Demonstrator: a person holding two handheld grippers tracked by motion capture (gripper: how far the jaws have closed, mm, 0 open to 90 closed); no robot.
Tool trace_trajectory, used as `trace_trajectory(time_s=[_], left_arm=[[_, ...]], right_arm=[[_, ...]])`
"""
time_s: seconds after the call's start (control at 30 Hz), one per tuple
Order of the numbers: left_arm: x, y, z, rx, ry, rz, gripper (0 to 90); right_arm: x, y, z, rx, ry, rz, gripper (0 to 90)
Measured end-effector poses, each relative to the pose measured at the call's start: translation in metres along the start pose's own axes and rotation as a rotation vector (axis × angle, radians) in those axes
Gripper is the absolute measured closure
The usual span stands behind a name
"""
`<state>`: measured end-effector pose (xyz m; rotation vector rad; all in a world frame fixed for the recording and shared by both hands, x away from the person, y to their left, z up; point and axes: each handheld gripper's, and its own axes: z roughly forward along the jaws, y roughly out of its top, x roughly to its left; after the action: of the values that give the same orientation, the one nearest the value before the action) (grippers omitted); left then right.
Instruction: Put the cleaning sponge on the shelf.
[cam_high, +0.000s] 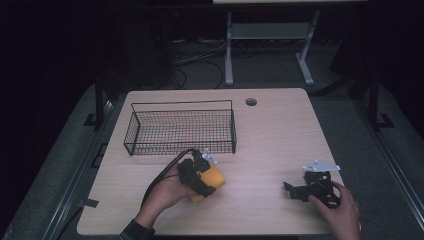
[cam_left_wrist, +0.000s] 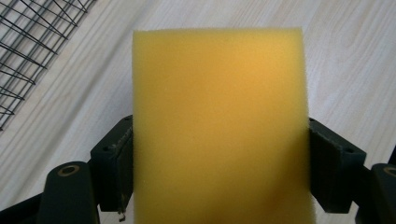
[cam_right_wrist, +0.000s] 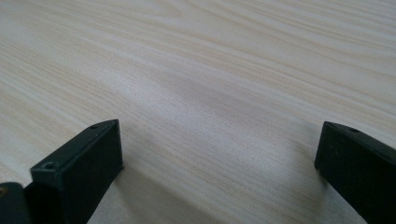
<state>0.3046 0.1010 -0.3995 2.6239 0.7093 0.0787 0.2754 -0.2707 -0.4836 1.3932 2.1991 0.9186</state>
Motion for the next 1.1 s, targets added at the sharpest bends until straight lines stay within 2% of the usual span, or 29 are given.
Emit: trace_trajectory(time_s=[0.57, 0.6, 1.1], left_arm=[[0.01, 0.008, -0.019, -0.022, 0.024, -0.005, 22.6], [0.011, 0.009, -0.02, -0.016, 0.025, 0.003, 22.7], [0.028, 0.02, -0.033, -0.029, 0.04, -0.018, 22.7]], right_arm=[[0.0, 0.0, 0.0, 0.0, 0.0, 0.0, 0.1], [0.0, 0.0, 0.0, 0.0, 0.0, 0.0, 0.1], [0.0, 0.0, 0.0, -0.001, 0.002, 0.001, 0.1]])
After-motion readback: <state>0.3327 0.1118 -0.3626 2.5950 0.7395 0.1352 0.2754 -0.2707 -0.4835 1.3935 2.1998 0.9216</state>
